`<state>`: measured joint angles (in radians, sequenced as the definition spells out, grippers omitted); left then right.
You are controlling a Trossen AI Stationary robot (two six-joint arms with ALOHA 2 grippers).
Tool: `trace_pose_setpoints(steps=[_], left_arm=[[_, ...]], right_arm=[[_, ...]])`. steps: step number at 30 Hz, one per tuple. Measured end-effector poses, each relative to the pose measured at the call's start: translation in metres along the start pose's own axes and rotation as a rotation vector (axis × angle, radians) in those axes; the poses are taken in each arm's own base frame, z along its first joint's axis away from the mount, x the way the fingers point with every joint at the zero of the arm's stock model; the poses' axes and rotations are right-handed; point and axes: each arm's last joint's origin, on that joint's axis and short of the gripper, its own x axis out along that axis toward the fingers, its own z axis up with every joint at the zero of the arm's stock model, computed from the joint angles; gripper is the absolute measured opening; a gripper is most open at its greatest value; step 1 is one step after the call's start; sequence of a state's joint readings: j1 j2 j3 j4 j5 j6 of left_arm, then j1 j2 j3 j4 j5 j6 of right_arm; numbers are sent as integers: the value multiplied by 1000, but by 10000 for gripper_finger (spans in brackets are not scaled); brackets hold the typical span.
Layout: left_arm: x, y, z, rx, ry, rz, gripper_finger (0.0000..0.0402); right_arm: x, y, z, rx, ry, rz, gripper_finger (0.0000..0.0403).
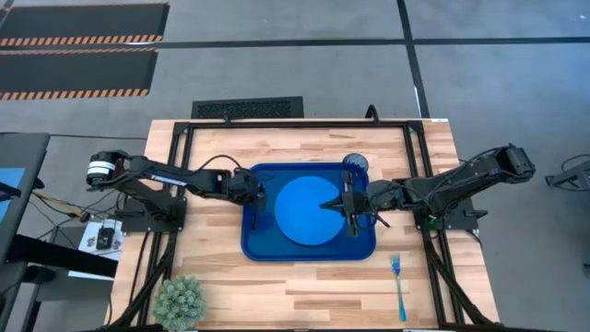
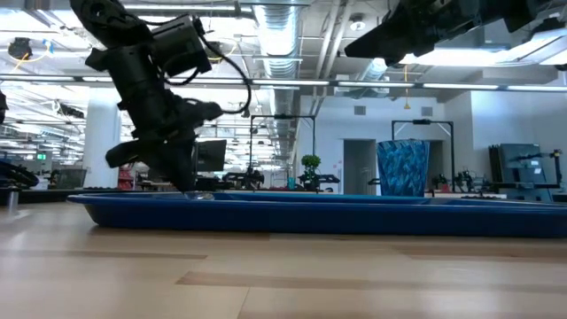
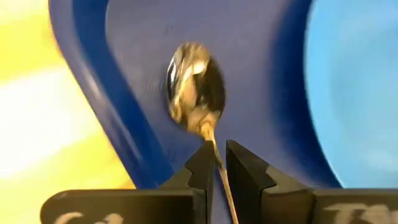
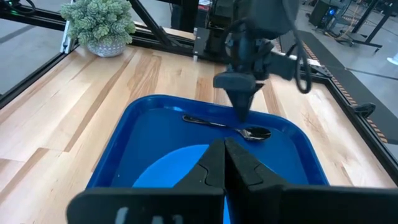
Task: Pick and place plate/cup/fork/spoon on tray
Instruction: Put the black spoon on the dark blue tray to the left of the blue plate
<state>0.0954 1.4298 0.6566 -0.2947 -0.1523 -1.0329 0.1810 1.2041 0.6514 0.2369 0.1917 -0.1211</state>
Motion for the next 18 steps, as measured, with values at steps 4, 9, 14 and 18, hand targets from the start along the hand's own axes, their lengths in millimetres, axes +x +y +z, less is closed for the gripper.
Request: trace_pose_setpoints(steps=[4,9,14,18], left_arm=[[-5,-8,7,216,-32,-60,28],[-5,-20,13,479,-91,-180,23],[6,-18,9,699,-51,-164,2],[17,-15,5,794,-14,-137,1]], right_arm=[[0,0,0,0,-1,0,12],[0,0,0,1,-3,0,12],[0,0,0,16,-2,1,12],[0,0,0,16,-4,1,12]])
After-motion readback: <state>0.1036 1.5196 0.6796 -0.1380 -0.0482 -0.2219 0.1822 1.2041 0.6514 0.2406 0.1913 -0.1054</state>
